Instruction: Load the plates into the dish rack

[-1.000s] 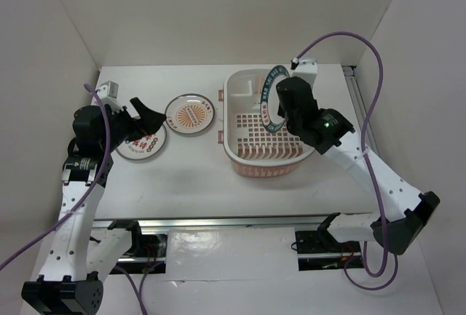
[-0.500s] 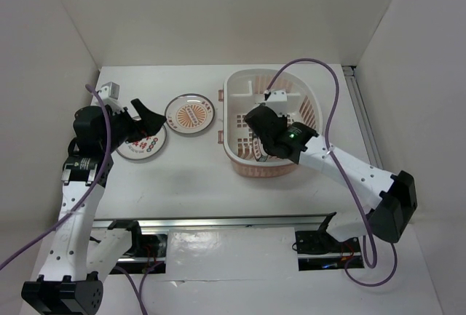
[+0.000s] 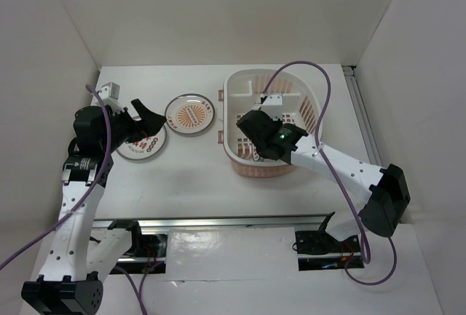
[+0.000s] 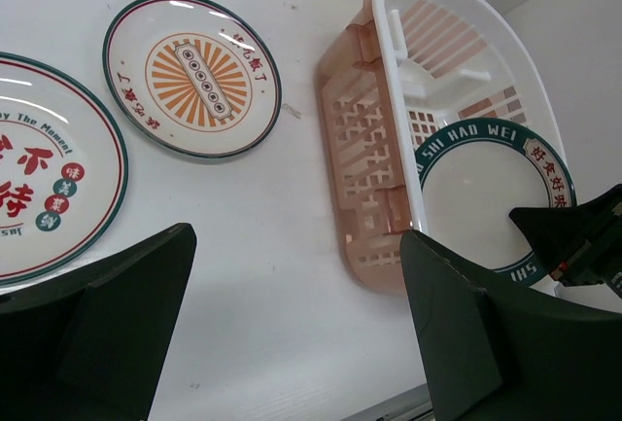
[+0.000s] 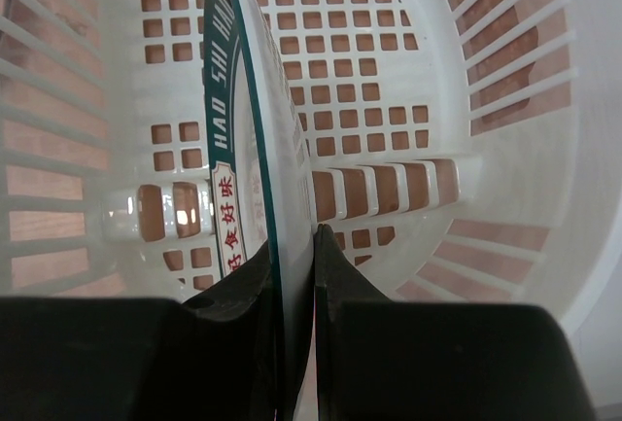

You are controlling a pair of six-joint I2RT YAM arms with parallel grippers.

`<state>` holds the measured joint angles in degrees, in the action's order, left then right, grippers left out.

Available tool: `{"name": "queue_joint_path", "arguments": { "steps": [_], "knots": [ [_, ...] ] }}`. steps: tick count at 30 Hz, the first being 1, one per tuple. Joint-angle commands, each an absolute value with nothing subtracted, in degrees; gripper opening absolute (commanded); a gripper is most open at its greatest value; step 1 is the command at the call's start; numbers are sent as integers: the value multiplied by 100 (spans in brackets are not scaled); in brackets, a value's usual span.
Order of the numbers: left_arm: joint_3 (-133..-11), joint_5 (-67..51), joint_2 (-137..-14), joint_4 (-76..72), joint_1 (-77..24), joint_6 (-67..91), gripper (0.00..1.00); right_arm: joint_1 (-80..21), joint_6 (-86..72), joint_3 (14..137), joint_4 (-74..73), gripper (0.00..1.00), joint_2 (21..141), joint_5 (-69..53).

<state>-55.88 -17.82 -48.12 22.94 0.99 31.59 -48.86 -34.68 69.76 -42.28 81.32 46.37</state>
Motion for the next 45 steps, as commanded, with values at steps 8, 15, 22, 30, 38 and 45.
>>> {"name": "queue_joint_path", "arguments": {
  "steps": [8, 15, 22, 30, 38, 45],
  "knots": [
    [-5555, -1802, -4720, 2224, 114, 3059, 100, -4966, -3691, 7093, -4307, 0, 8244, 5045],
    [-5607, -1749, -4720, 2276, 114, 3006, 100, -5036, -3902, 7268, -4482, 4, 8561, 5115],
    [-5607, -1749, -4772, 2276, 114, 3006, 100, -5142, -4043, 7260, -4491, 30, 8692, 5168],
    [-5607, -1644, -4772, 2329, 114, 3006, 100, -5247, -4043, 7453, -4561, 63, 8692, 5115],
    [-5607, -1048, -4974, 2539, 167, 3146, 100, -5422, -4096, 8067, -4965, 100, 8570, 5221],
    [-5380, -229, -5493, 3041, 219, 4094, 100, -5677, -3939, 8753, -5642, 100, 7886, 5783]
  ]
}}
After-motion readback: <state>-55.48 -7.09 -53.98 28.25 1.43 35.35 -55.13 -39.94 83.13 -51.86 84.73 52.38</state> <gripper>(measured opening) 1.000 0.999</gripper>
